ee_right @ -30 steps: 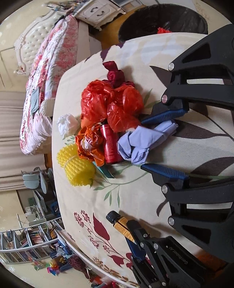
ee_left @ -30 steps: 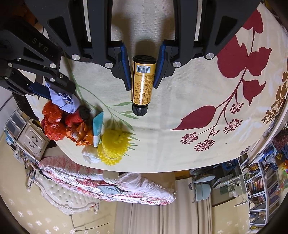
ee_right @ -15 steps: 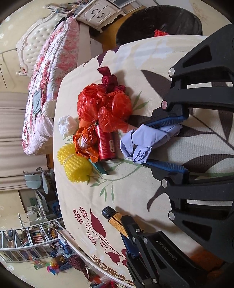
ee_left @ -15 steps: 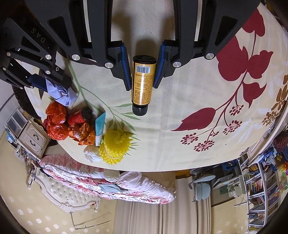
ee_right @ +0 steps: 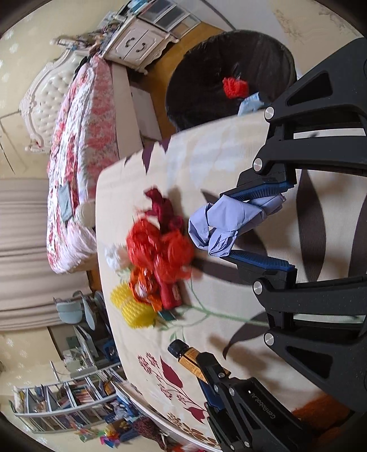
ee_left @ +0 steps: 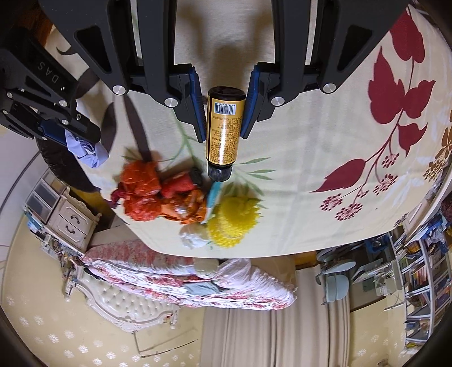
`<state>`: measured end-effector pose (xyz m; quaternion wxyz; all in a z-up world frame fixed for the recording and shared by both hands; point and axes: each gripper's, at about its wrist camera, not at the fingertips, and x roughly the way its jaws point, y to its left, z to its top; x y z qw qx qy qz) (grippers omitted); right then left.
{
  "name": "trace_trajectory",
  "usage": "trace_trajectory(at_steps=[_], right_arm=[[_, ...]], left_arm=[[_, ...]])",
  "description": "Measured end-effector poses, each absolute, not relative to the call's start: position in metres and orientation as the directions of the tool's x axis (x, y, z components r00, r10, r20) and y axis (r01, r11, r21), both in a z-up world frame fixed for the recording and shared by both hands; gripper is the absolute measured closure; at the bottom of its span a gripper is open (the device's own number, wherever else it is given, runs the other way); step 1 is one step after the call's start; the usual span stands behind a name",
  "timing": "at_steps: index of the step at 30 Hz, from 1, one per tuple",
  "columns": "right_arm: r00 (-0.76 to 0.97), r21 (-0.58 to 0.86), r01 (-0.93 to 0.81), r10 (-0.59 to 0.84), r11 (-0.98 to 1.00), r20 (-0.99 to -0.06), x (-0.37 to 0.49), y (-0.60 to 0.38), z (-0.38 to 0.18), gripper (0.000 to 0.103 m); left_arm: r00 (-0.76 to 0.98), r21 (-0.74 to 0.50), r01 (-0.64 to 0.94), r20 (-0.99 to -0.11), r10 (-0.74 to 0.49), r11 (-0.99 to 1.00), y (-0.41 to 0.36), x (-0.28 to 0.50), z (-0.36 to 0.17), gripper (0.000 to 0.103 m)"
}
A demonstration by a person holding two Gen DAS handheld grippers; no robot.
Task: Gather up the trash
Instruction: 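Carry the cloth and the spray can over the black bin with both tools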
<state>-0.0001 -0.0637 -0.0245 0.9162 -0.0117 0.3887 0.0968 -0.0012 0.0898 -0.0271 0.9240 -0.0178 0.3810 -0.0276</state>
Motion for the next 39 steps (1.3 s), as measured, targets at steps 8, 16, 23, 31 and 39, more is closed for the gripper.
trace_trajectory(at_steps=[8,16,23,31,39], right_arm=[[0.719,0.045,-0.062,0.076,0.997,-0.691,0.002,-0.116,-0.017,0.069],[0.743,0.032,0.069,-0.030,0.997,-0.669,0.007,-0.166,-0.015,0.069],[0.742,0.031,0.155,-0.095,0.987,-0.664,0.014,-0.202,-0.018,0.069],[0.726,0.022,0.213,-0.143,0.977,-0.672,0.027,-0.230,-0.028,0.069],[0.717,0.025,0.252,-0.170,0.967,-0.676,0.038,-0.248,-0.035,0.069]], left_arm=[[0.709,-0.050,0.141,-0.692,-0.136,0.989,0.038,0.005,-0.021,0.075],[0.708,-0.052,0.243,-0.673,-0.214,0.969,-0.018,0.021,-0.014,0.075],[0.701,-0.043,0.316,-0.662,-0.263,0.948,-0.062,0.037,-0.014,0.075],[0.690,-0.025,0.347,-0.670,-0.274,0.937,-0.096,0.059,-0.022,0.075],[0.685,0.004,0.358,-0.681,-0.260,0.934,-0.121,0.078,-0.033,0.075]])
